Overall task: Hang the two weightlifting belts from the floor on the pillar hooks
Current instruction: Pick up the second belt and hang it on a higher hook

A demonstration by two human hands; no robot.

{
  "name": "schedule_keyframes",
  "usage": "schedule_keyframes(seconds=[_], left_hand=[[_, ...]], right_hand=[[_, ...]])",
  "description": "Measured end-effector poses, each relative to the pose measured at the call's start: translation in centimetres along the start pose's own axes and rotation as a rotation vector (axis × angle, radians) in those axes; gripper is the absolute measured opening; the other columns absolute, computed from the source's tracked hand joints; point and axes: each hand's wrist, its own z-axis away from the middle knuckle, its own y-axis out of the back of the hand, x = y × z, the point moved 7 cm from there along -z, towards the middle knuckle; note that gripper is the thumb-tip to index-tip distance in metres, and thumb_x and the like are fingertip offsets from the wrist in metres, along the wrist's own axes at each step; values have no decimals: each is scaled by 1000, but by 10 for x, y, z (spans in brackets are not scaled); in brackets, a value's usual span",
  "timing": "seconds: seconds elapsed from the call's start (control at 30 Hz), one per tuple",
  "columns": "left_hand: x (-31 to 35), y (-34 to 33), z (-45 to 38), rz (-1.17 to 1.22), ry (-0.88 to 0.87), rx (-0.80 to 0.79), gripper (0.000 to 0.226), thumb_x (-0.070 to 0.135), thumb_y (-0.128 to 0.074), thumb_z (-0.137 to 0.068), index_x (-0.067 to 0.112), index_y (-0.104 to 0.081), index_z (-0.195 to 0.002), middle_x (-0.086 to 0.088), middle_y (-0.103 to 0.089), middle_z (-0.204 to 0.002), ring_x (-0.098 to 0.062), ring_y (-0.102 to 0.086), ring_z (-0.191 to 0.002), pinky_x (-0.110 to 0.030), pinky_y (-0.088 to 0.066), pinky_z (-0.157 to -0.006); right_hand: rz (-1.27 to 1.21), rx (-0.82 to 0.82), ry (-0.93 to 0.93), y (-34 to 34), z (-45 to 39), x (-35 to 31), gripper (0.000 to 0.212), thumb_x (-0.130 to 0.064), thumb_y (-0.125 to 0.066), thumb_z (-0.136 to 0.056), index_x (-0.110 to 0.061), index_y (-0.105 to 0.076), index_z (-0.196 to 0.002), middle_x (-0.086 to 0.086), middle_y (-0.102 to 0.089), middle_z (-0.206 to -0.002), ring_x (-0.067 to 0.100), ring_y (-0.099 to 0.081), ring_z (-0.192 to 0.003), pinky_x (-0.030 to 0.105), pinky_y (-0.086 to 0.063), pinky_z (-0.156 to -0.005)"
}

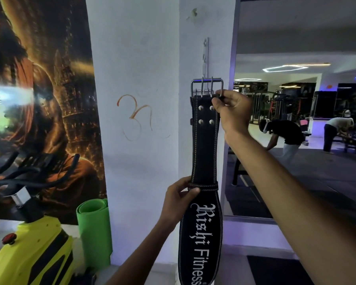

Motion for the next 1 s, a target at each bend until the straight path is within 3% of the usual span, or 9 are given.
schedule_keyframes(seconds=[0.13, 0.27, 0.33, 0.43, 0.5, 0.63, 0.73, 0.83, 1.0], left_hand=[[-47, 6, 21, -140, 62, -36, 16, 19, -74, -83, 11, -74, -97, -4, -81, -92, -16, -75, -83, -44, -62, -83], [-82, 3, 44, -213, 159, -176, 14, 20, -77, -82, 26, -79, -94, 1, -82, -95, -15, -77, -91, -37, -61, -86], [-81, 3, 45, -234, 155, -183, 13, 35, -76, -81, 31, -79, -92, 5, -82, -94, -8, -75, -88, -30, -59, -83], [-55, 6, 20, -231, 76, -69, 40, 54, -70, -75, 20, -78, -94, 3, -80, -90, -6, -70, -80, -37, -58, -80], [-29, 5, 2, -185, 15, -16, 41, 47, -72, -78, 12, -77, -97, -3, -80, -94, -10, -71, -81, -36, -59, -81], [-21, -1, -9, -114, 9, -44, 43, 36, -76, -77, -5, -63, -77, -6, -64, -71, -17, -57, -68, -38, -49, -67], [-57, -5, 12, -72, 109, -128, 22, 28, -79, -73, 10, -77, -86, -7, -80, -89, -18, -73, -81, -39, -60, -83], [-80, -5, 32, -63, 158, -223, 17, 29, -78, -75, 18, -81, -87, -6, -80, -94, -17, -74, -87, -39, -59, -87], [-61, 2, 26, -145, 84, -185, 49, 65, -63, -84, 20, -75, -101, 1, -77, -96, -14, -69, -88, -47, -57, -85]], right_hand=[[-20, 16, 0, 3, -2, -4, 24, 6, -71, -78, 1, -72, -102, 4, -72, -84, 7, -68, -71, 20, -57, -68], [-29, 54, -3, 8, -5, -9, 24, 4, -72, -78, 0, -72, -102, 6, -73, -85, 11, -69, -75, 20, -56, -69], [-28, 65, 1, 10, -7, -8, 23, 3, -72, -78, 0, -72, -101, 6, -73, -85, 11, -69, -75, 19, -55, -68], [-21, 66, -4, 9, -8, -6, 24, 1, -73, -76, 0, -73, -101, 8, -74, -86, 14, -70, -77, 28, -59, -74], [-16, 63, -5, 7, -6, -6, 24, 0, -74, -75, 0, -73, -99, 6, -74, -84, 14, -70, -75, 34, -61, -76], [-34, 54, -11, 5, -3, -8, 21, 1, -73, -75, -5, -74, -95, 1, -73, -79, 9, -69, -68, 40, -62, -75], [-37, 76, -13, 12, -5, -7, 20, 2, -72, -76, -1, -73, -96, -1, -72, -75, 5, -67, -63, 33, -61, -72], [-26, 87, -32, 18, -3, -3, 20, 4, -72, -78, 3, -72, -98, -2, -70, -72, 5, -66, -61, 25, -59, -68], [-22, 76, -36, 22, 4, 4, 20, 2, -74, -78, 1, -72, -98, -4, -70, -72, 2, -66, -59, 22, -57, -65]])
